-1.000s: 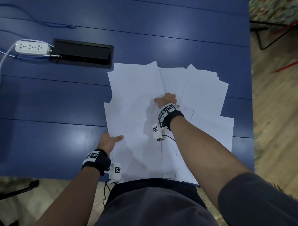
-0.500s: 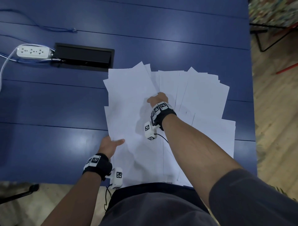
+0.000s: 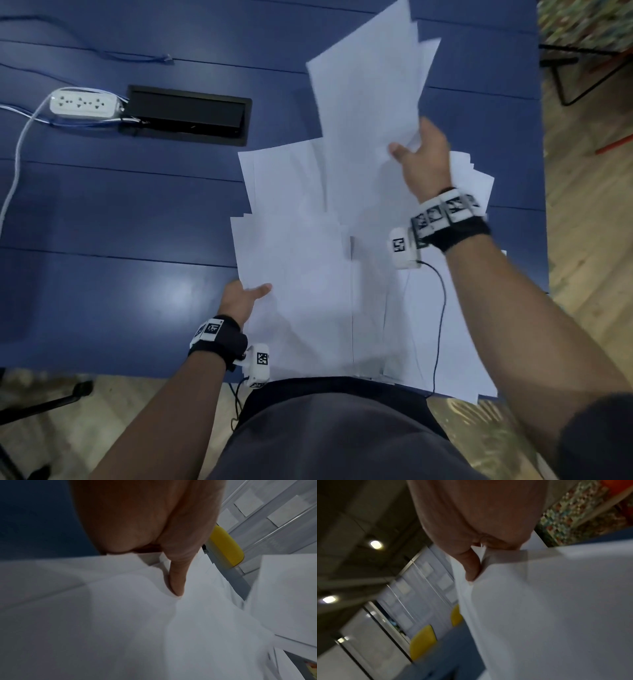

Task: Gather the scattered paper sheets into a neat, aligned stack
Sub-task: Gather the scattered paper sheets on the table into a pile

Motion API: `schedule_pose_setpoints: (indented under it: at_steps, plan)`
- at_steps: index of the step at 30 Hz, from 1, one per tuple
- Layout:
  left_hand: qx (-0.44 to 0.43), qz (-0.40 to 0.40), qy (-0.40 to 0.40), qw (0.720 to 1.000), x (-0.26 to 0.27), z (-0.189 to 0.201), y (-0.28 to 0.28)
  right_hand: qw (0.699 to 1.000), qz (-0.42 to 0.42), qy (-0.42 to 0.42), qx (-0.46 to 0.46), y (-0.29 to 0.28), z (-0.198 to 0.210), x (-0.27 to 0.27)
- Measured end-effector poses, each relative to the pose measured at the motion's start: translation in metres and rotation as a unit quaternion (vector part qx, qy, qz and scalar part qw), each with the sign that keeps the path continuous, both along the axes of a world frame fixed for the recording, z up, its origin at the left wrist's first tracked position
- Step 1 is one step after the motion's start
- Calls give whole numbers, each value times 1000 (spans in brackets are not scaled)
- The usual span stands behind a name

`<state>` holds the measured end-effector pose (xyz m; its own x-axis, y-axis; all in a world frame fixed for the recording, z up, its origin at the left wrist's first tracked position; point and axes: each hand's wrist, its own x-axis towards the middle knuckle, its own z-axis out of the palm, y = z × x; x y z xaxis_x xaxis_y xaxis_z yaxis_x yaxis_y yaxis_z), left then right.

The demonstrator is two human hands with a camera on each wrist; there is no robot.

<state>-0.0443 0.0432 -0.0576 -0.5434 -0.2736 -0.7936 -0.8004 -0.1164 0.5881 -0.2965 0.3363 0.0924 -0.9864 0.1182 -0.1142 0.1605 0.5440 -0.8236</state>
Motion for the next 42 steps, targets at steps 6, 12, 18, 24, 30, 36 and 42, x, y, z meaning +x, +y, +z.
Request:
schedule_pose_setpoints:
  at_steps: [6, 12, 18, 24, 30, 36, 42]
  plan:
    - [28, 23, -4, 999, 0, 10, 0, 962, 17, -72, -264, 33, 51, 51]
    - [27, 21, -29, 999, 0, 9, -1, 924, -47, -217, -311, 19, -31, 119]
    - [32, 84, -53, 995, 0, -2, -1, 932, -17, -354, -75, -8, -115, 185]
    - [-8, 14, 22, 1000, 5, 6, 7, 927, 27, -373, 29, -40, -123, 200]
    - [-32, 1, 13, 999, 6, -2, 5, 880, -216, -398, 141, -20, -114, 177]
    - [-21, -16, 16, 1000, 3, -5, 0, 915, -147, -376, -1, -32, -120, 167]
    - [-21, -31, 24, 999, 1, -2, 1, 919, -173, -354, 29, -42, -121, 173]
